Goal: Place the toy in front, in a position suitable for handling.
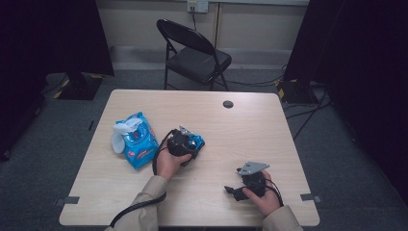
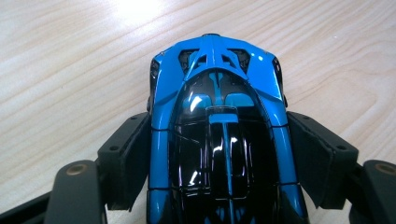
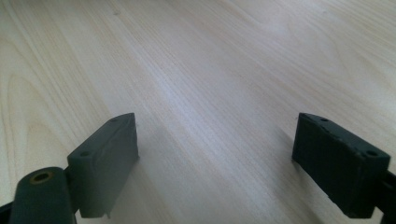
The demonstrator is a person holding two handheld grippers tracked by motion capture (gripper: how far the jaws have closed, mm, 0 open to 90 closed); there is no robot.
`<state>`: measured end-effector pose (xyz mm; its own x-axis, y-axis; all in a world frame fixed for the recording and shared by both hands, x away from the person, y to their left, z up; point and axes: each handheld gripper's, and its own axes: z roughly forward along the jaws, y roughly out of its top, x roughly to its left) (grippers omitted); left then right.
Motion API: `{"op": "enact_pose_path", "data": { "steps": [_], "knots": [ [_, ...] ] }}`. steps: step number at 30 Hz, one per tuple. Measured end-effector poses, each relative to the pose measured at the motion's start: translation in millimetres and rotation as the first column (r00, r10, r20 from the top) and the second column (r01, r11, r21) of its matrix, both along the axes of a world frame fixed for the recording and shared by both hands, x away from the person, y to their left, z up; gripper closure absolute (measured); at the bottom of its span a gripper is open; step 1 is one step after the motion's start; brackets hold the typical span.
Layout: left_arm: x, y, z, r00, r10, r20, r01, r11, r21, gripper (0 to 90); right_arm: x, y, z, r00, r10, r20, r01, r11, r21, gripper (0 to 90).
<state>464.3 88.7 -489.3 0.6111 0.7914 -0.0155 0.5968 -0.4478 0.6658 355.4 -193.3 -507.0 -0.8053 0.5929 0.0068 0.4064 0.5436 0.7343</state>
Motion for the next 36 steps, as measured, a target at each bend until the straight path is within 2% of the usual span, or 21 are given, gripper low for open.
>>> {"op": "enact_pose_path", "data": {
  "steps": [3, 8, 10, 13, 15, 22, 25, 33, 36],
  "knots": [
    [-0.3, 1.1, 4.7, 1.0, -0.001, -0.001, 0.001, 1.0, -0.007, 26.6, 0.0, 0.0, 0.0, 1.0, 0.0, 0.0, 0.0, 1.0, 0.0, 13.6],
    [-0.8, 2.0, 8.2, 0.9999, -0.014, 0.0, 0.014, 0.9999, 0.01, 26.6, 0.1, 0.0, 0.0, 1.0, 0.0, -0.001, 0.0, 1.0, 0.0, 13.6],
    [-1.4, 1.7, 9.3, 0.9998, -0.015, -0.011, 0.015, 0.9999, 0.004, 26.6, 0.0, 0.0, 0.0, 1.0, 0.0, -0.001, 0.0, 1.0, 0.0, 13.6],
    [-0.6, 2.3, 8.2, 0.9999, -0.014, -0.006, 0.014, 0.9998, 0.014, 26.6, 0.0, 0.0, 0.0, 1.0, 0.0, -0.001, 0.0, 1.0, 0.0, 13.6],
    [-0.4, 0.9, 5.2, 0.9998, -0.011, -0.019, 0.011, 0.9999, 0.012, 26.6, 0.0, 0.0, 0.0, 1.0, 0.0, -0.001, 0.0, 1.0, 0.0, 13.6],
    [0.0, -0.5, -0.3, 0.9999, -0.013, -0.006, 0.013, 0.9998, 0.017, 26.6, 0.0, 0.0, 0.0, 1.0, 0.001, -0.001, -0.001, 1.0, 0.0, 13.6],
    [0.1, -0.4, -1.0, 0.9999, -0.009, -0.007, 0.009, 0.9999, 0.004, 26.5, 0.1, -0.1, 0.0, 1.0, 0.001, -0.001, -0.001, 1.0, 0.001, 13.6],
    [-3.5, 0.3, -0.4, 0.9999, -0.013, -0.001, 0.013, 0.9997, 0.019, 25.0, 0.0, -0.1, 0.0, 1.0, 0.001, -0.001, -0.001, 1.0, 0.0, 13.6],
    [-5.2, 1.7, -0.4, 0.9999, -0.016, 0.004, 0.016, 0.9997, 0.018, 21.8, 0.0, 0.0, 0.0, 1.0, 0.001, -0.001, -0.001, 1.0, 0.0, 13.6]
  ]
}}
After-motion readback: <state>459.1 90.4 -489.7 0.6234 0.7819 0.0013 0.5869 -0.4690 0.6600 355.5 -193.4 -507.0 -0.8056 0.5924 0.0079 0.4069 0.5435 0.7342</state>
